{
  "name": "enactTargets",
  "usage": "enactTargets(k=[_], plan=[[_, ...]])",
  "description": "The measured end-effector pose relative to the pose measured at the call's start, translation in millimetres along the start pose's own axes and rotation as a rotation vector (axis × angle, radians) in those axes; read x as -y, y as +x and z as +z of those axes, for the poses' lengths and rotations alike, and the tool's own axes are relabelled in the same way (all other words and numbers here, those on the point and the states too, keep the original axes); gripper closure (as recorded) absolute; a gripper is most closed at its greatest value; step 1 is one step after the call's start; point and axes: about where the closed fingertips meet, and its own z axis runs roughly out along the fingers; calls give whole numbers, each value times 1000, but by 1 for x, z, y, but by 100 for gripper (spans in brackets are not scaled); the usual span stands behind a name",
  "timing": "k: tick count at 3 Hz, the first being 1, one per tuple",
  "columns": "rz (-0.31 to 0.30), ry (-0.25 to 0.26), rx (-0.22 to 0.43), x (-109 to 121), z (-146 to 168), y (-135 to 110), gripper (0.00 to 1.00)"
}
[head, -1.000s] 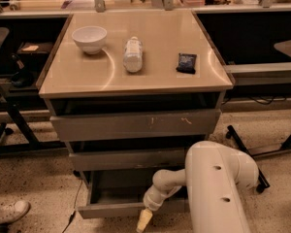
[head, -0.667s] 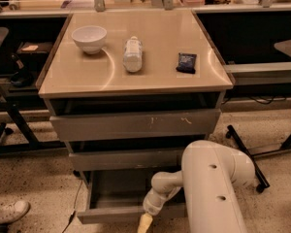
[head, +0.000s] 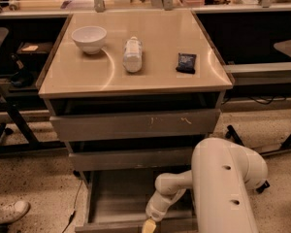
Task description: Open bottom drawer
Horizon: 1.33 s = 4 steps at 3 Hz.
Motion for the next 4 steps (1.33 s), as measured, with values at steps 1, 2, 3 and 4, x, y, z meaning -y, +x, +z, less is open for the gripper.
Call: enactTargets(k=[1, 2, 3, 4], plan=[[18, -24, 3, -22, -9, 7, 0], [48, -42, 25, -39, -11, 16, 0], [32, -27, 44, -29, -7, 11, 0], [37, -34, 50, -29, -5, 14, 0]])
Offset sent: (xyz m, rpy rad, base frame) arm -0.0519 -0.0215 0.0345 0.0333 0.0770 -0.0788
